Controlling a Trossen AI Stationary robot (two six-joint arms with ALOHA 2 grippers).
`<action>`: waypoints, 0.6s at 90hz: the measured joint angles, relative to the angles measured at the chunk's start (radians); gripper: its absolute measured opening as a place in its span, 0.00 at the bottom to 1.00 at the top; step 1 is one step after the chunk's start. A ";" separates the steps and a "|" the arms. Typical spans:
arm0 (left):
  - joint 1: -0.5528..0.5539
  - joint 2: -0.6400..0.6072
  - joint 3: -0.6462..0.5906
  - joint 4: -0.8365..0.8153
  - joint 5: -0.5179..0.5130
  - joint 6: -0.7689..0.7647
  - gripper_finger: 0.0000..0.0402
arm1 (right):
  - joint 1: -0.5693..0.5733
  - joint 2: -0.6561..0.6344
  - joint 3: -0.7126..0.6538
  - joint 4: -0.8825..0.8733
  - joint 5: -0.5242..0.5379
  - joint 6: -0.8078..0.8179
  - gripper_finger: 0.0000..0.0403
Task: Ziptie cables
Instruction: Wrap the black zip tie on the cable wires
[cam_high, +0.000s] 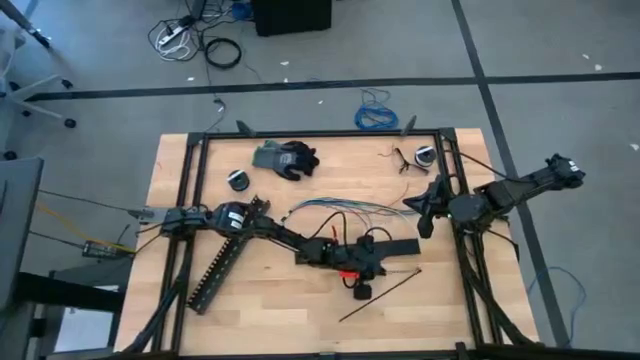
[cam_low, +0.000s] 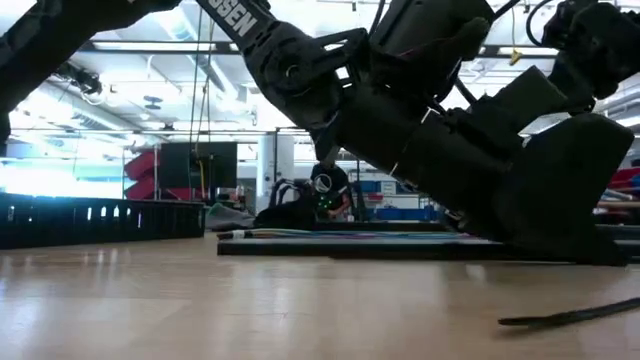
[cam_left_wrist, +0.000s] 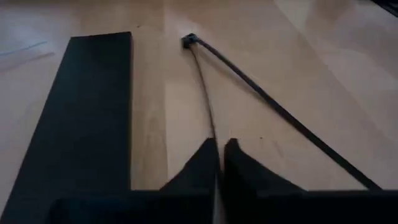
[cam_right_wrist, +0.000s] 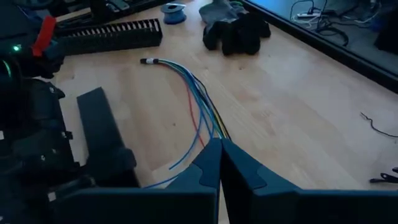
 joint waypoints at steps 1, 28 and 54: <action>0.000 0.000 0.000 0.002 0.000 0.001 0.01 | 0.000 0.000 0.000 0.000 0.000 0.000 0.01; -0.007 -0.077 -0.005 -0.051 -0.073 0.132 0.00 | 0.000 -0.003 0.000 0.052 0.003 -0.074 0.01; -0.026 -0.193 -0.002 -0.235 -0.171 0.210 0.00 | 0.000 -0.003 0.002 0.281 0.082 -0.300 0.01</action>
